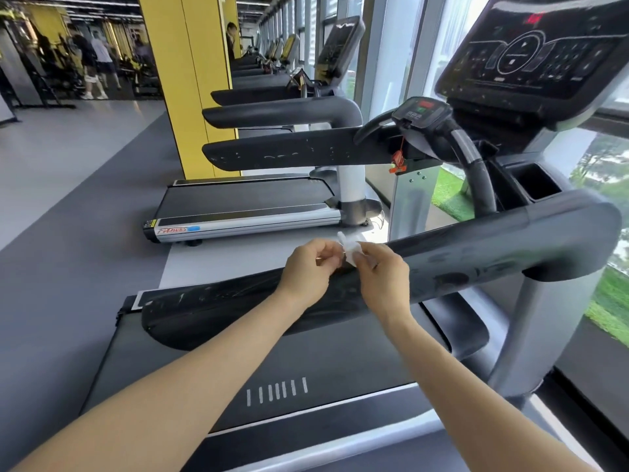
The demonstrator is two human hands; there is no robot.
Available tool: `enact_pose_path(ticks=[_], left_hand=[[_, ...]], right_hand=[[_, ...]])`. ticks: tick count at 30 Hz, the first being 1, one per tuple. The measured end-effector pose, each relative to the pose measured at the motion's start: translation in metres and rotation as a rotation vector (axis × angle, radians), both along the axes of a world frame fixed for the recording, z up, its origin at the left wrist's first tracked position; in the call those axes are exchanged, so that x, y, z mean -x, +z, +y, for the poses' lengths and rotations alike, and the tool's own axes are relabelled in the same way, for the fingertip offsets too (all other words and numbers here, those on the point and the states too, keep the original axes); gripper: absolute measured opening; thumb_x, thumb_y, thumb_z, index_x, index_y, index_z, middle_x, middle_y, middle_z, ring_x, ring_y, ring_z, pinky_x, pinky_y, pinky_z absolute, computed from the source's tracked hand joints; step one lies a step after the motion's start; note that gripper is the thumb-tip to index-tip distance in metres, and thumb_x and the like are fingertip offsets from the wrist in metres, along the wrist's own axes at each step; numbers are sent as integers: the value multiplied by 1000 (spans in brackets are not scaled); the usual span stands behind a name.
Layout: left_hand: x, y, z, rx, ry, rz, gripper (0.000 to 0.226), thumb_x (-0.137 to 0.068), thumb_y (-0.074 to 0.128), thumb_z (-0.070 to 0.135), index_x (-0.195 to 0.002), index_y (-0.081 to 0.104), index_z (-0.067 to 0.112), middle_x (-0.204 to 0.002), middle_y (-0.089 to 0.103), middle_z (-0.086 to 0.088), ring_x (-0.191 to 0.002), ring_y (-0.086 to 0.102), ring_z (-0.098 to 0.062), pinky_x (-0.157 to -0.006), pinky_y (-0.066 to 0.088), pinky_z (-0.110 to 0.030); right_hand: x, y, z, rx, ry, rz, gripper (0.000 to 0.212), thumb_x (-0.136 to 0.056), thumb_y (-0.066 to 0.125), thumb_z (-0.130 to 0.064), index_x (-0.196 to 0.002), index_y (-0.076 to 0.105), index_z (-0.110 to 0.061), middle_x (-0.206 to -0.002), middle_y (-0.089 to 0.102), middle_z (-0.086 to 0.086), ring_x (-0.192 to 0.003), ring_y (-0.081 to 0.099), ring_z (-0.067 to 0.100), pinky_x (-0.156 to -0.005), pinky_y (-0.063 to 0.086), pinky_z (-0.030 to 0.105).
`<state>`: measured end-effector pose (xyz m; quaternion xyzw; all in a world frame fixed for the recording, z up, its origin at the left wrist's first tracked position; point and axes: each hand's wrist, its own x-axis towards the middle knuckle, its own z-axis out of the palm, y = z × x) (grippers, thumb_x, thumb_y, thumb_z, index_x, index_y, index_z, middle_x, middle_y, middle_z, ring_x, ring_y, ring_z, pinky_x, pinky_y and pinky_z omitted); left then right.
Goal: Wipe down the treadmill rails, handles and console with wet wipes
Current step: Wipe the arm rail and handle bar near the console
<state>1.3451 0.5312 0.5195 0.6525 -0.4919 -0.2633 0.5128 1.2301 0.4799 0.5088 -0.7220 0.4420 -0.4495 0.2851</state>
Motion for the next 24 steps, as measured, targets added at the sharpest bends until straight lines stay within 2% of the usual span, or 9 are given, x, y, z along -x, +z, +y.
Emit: enact_pose_path(ticks=[2, 5, 8, 11, 13, 16, 19, 24], left_hand=[[-11, 0, 5, -17, 34, -202, 19, -93, 55, 7, -107, 65, 15, -104, 65, 4, -95, 59, -9, -82, 43, -13], [-37, -4, 17, -16, 99, -383, 20, -93, 55, 8, -108, 64, 17, -111, 62, 3, -101, 56, -11, -87, 40, -20], [-62, -11, 34, -34, 135, -477, 20, -94, 54, 10, -110, 63, 18, -116, 60, 3, -106, 55, -12, -86, 38, -22], [-84, -17, 53, -54, 166, -527, 21, -94, 54, 10, -111, 63, 18, -118, 59, 2, -106, 54, -12, -83, 36, -21], [-96, -20, 67, -57, 183, -539, 21, -94, 54, 9, -110, 63, 17, -118, 58, 3, -107, 53, -12, -82, 35, -21], [-112, -24, 87, -67, 203, -572, 20, -93, 54, 10, -110, 64, 16, -116, 57, 2, -108, 53, -15, -81, 34, -22], [-127, -27, 105, -92, 222, -596, 20, -93, 55, 10, -110, 64, 17, -116, 56, 2, -110, 52, -18, -81, 35, -25], [-148, -29, 131, -138, 243, -614, 22, -92, 55, 9, -111, 63, 16, -117, 56, 0, -108, 52, -20, -82, 42, -31]], right_hand=[[6, 4, -14, 136, -117, 146, 16, -92, 52, -6, -91, 67, -2, -90, 61, 6, -86, 55, 26, -65, 37, 32], [10, 5, -33, 212, -178, 472, 22, -86, 46, 5, -90, 67, -2, -92, 56, 5, -94, 47, 26, -62, 37, 33], [2, 3, -31, 172, -188, 610, 26, -79, 41, 12, -83, 62, -2, -87, 45, 1, -94, 44, 26, -61, 30, 30], [-14, 5, -17, 153, -193, 620, 30, -77, 41, 14, -82, 63, -4, -86, 40, 1, -93, 46, 28, -64, 27, 29], [-25, 4, -6, 141, -189, 615, 33, -76, 41, 14, -86, 66, -5, -90, 45, 5, -94, 49, 29, -65, 26, 28], [-49, -2, 17, 136, -149, 581, 41, -80, 42, 13, -101, 70, -9, -101, 54, 8, -98, 51, 30, -67, 28, 27], [-76, -11, 43, 140, -97, 537, 47, -85, 44, 11, -118, 66, -13, -107, 54, 7, -101, 52, 27, -69, 28, 25], [-117, -23, 84, 120, 3, 489, 48, -87, 45, 11, -127, 61, -11, -108, 52, 6, -106, 49, 25, -73, 27, 21]])
